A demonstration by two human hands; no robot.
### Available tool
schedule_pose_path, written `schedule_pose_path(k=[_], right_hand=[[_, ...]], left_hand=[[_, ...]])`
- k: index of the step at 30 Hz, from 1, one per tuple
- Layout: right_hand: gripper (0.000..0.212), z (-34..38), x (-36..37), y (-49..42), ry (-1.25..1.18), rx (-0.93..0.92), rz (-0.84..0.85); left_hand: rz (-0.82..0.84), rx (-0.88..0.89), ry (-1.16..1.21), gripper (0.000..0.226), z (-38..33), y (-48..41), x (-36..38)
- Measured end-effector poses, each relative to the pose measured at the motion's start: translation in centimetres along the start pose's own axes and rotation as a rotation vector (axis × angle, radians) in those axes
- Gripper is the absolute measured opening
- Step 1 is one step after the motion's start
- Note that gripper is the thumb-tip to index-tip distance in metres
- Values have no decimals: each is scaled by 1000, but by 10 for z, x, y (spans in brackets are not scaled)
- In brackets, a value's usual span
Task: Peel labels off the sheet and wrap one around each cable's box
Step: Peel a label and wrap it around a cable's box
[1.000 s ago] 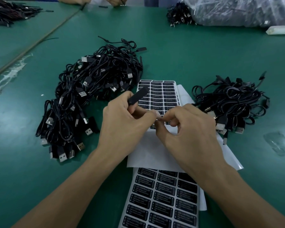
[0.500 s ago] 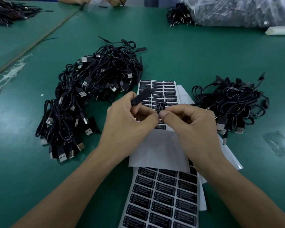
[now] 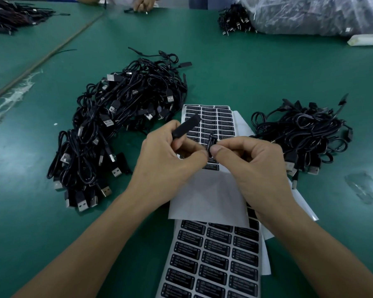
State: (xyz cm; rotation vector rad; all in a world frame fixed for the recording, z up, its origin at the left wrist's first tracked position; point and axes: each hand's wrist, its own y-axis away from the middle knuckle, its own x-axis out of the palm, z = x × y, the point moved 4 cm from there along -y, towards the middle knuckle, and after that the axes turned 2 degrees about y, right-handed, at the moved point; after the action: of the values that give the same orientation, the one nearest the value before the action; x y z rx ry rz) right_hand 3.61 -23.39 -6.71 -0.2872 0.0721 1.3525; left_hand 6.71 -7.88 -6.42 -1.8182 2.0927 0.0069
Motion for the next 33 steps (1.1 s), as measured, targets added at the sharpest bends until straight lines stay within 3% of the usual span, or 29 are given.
schedule_pose_path(k=[6, 10, 14, 19, 26, 28, 31, 33], right_hand=[[14, 1, 2, 0, -57, 56, -9], [19, 0, -1, 0, -163, 131, -42], [15, 1, -1, 0, -235, 156, -25], [3, 3, 1, 0, -404, 173, 38], [15, -1, 1, -1, -382, 166, 33], [15, -3, 0, -2, -375, 172, 24], [14, -5, -2, -2, -382, 184, -3], [10, -7, -3, -3, -374, 193, -22]], left_hand=[[-12, -15, 81, 53, -3, 1, -1], [-35, -111, 128, 42, 1, -2, -2], [-45, -87, 112, 35, 2, -3, -4], [-1, 21, -34, 36, 1, -3, -2], [164, 67, -38, 54, -1, -3, 2], [196, 72, -13, 46, 0, -2, 2], [165, 31, 114, 14, 2, -3, 0], [139, -10, 175, 18, 5, -3, 0]])
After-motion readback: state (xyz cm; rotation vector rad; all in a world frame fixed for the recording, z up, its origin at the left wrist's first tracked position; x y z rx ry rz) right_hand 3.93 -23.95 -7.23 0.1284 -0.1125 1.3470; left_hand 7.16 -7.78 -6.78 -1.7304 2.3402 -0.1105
